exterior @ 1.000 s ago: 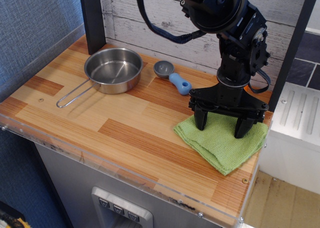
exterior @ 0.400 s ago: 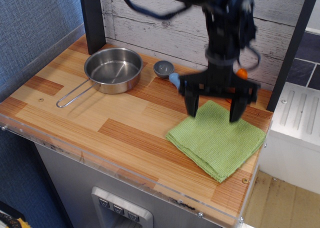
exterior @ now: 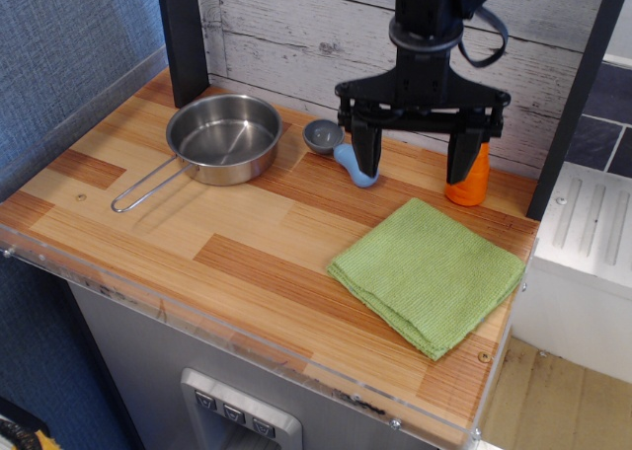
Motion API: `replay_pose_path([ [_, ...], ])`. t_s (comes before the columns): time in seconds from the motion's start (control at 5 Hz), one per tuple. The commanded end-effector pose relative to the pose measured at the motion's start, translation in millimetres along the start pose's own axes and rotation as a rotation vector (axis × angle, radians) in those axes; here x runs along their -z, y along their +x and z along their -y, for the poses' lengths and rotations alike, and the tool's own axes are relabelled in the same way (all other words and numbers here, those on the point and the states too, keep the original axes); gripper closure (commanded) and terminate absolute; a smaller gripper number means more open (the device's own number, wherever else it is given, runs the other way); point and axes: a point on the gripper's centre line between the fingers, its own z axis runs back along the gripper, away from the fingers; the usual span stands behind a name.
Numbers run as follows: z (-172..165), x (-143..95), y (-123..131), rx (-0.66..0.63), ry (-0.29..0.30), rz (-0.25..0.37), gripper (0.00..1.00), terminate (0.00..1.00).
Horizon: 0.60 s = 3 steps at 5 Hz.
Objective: Move the green cloth and place it below the carrot.
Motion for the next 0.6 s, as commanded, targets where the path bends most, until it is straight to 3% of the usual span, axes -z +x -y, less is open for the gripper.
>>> replay_pose_path([
  [0.0, 0.1, -23.6, 4.2, -0.003, -0.03, 0.063, 0.0, 0.0],
  [0.2, 0.1, -23.6, 4.2, -0.003, -0.03, 0.063, 0.0, 0.0],
  [0.4, 0.1, -23.6, 4.2, -0.003, -0.03, 0.063, 0.0, 1.0],
])
